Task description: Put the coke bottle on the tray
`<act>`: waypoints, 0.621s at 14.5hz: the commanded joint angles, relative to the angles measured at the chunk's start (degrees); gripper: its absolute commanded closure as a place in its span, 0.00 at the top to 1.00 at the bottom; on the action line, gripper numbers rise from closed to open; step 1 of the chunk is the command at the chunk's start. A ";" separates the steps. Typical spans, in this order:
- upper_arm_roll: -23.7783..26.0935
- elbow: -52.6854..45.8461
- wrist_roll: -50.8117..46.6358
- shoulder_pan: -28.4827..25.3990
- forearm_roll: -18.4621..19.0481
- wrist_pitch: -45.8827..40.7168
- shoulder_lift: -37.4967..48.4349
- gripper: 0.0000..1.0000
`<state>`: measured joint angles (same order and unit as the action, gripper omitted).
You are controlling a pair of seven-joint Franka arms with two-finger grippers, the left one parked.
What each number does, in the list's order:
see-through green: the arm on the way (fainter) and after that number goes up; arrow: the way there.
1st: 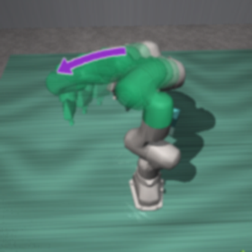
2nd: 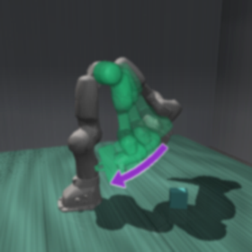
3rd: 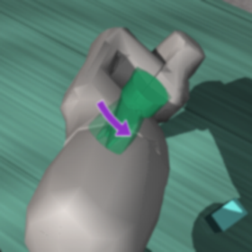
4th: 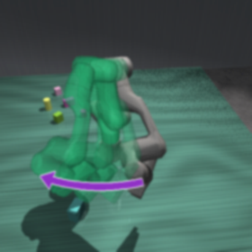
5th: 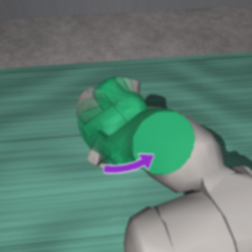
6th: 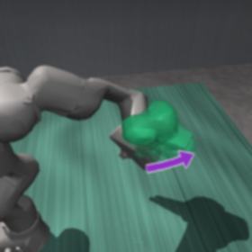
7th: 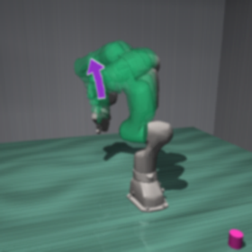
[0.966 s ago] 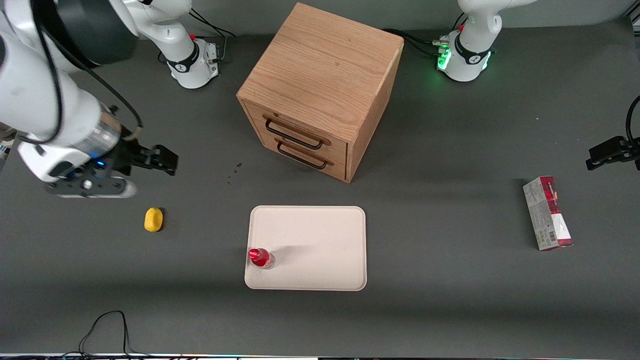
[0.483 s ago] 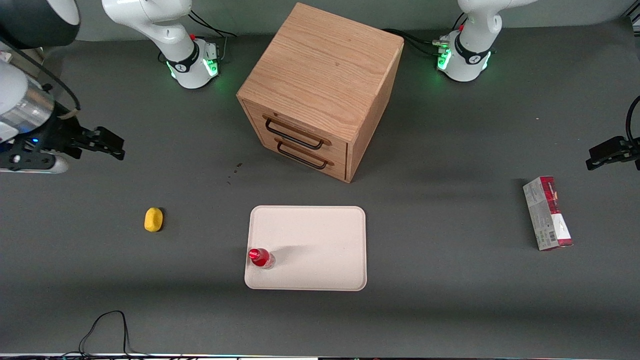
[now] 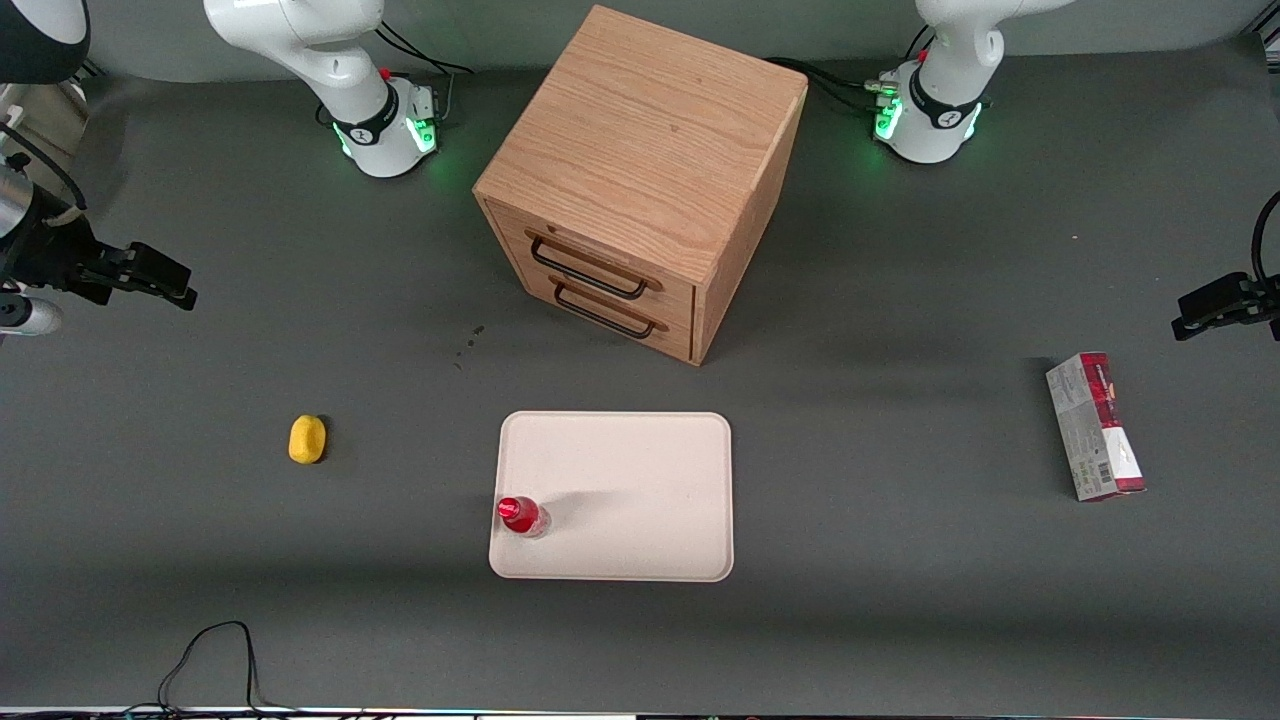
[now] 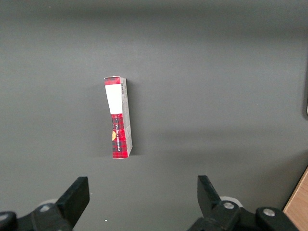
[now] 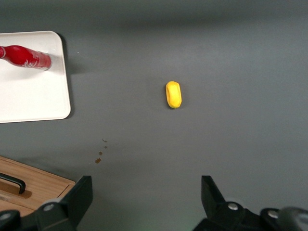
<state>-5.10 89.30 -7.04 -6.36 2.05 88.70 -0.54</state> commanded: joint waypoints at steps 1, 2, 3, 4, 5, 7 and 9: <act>-2.01 1.32 4.04 -0.14 -0.64 -0.20 1.50 1.00; -2.28 1.32 3.97 -0.14 -0.64 -0.20 1.42 1.00; -2.37 1.41 3.53 -0.58 -0.64 -0.29 1.41 1.00; -2.46 1.32 3.35 -1.02 -0.64 -0.29 1.33 1.00; -2.46 1.41 3.26 -1.02 -0.64 -0.20 1.24 1.00; -2.72 1.41 3.26 -0.76 -0.64 -0.29 1.15 1.00; -2.81 1.49 3.26 -0.76 -0.55 -0.29 1.06 1.00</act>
<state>-7.17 89.60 -4.71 -6.67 2.05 88.64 -0.53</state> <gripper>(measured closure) 0.000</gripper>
